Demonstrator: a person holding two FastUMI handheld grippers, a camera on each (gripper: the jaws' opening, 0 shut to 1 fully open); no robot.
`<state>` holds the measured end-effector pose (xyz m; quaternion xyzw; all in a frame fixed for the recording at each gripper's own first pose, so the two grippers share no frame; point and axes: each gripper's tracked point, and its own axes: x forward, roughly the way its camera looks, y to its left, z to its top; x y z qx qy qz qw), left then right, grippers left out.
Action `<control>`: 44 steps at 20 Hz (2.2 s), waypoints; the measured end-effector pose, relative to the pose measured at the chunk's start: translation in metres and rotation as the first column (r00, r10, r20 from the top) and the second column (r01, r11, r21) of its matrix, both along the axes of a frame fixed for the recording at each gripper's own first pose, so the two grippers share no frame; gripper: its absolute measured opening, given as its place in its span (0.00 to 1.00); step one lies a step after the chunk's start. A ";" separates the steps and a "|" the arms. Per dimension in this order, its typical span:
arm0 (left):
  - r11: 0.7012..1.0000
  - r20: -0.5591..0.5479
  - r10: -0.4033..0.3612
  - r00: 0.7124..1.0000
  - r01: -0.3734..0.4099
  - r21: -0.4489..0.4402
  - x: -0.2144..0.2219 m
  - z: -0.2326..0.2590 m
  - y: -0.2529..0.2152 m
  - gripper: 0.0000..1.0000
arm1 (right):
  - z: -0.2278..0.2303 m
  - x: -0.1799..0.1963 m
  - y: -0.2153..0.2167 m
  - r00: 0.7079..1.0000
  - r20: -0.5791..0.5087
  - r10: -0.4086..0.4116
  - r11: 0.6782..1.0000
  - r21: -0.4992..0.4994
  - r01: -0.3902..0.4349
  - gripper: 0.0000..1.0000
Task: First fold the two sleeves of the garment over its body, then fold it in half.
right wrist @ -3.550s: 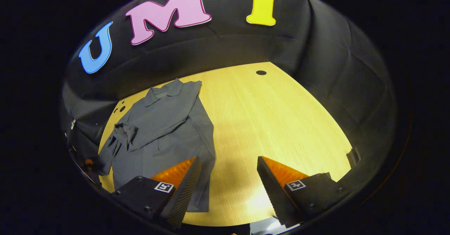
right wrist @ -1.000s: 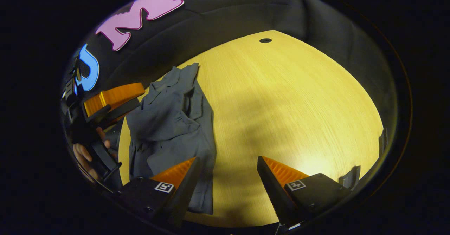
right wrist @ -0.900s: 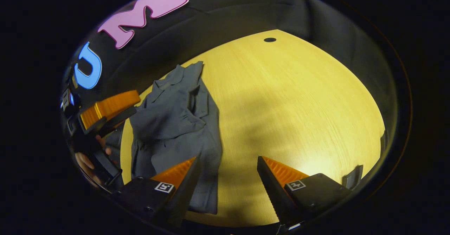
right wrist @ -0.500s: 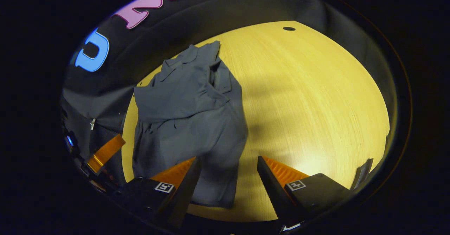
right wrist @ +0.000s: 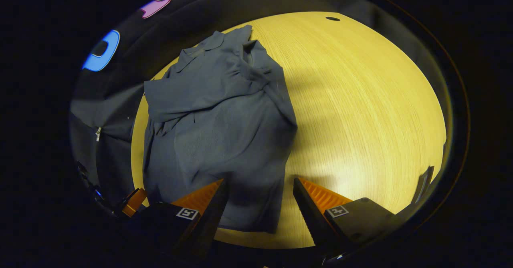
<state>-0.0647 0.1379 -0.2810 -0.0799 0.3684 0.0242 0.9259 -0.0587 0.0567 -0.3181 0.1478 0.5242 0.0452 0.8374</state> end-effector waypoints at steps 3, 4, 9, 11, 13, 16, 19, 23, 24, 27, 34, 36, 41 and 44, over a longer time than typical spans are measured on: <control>0.999 -0.017 0.034 0.999 -0.034 0.027 -0.006 -0.013 0.014 0.96 | -0.009 -0.003 0.001 1.000 -0.003 0.014 0.999 -0.052 -0.014 0.99; 0.998 -0.016 0.036 0.999 -0.036 0.045 -0.008 -0.016 0.018 0.96 | -0.009 -0.003 0.001 1.000 -0.001 0.018 0.998 -0.065 -0.018 0.97; 0.996 -0.038 0.019 0.999 -0.015 0.091 -0.003 -0.031 0.021 0.96 | -0.015 -0.007 0.006 0.997 0.009 0.082 0.979 -0.187 -0.079 0.98; 0.995 -0.058 0.015 0.998 -0.009 0.096 -0.003 -0.040 0.016 0.96 | -0.018 -0.010 0.007 0.990 0.013 0.144 0.954 -0.269 -0.135 0.98; 0.992 -0.070 0.007 0.998 0.002 0.126 -0.002 -0.045 0.012 0.92 | -0.021 -0.012 0.008 0.981 0.010 0.193 0.928 -0.326 -0.180 0.95; 0.992 -0.068 0.003 0.998 0.005 0.127 -0.003 -0.044 0.007 0.96 | -0.020 -0.010 0.015 0.981 0.016 0.192 0.932 -0.316 -0.177 0.74; 0.992 -0.079 0.009 0.997 0.001 0.124 -0.002 -0.044 0.000 0.77 | -0.021 -0.005 0.020 0.986 0.021 0.168 0.949 -0.275 -0.156 0.37; 0.993 -0.090 -0.022 0.996 0.032 0.110 0.002 -0.045 -0.019 0.47 | -0.021 -0.003 0.025 0.991 0.008 0.132 0.979 -0.159 -0.129 0.07; 0.993 -0.087 -0.027 0.996 0.036 0.111 0.002 -0.043 -0.023 0.30 | -0.019 -0.004 0.025 0.992 0.004 0.125 0.983 -0.135 -0.123 0.07; 0.996 -0.080 -0.063 0.995 0.068 0.062 0.006 -0.039 -0.036 0.06 | -0.013 0.001 0.024 0.995 0.012 0.096 0.993 -0.071 -0.095 0.07; 0.997 0.023 -0.042 0.999 0.043 -0.070 0.019 0.016 -0.042 0.05 | 0.023 0.017 0.020 0.982 0.135 0.134 0.990 -0.062 -0.127 0.07; 0.995 0.046 -0.035 0.998 0.039 -0.088 0.025 0.035 -0.043 0.06 | 0.031 0.020 0.021 0.976 0.153 0.152 0.988 -0.065 -0.143 0.07; 0.995 0.106 -0.027 0.994 0.037 -0.094 0.041 0.072 -0.045 0.05 | 0.060 0.032 0.021 0.967 0.207 0.148 0.989 -0.042 -0.143 0.07; 0.994 0.131 -0.017 0.991 0.031 -0.104 0.053 0.088 -0.044 0.06 | 0.079 0.048 0.021 0.956 0.251 0.150 0.989 -0.035 -0.145 0.07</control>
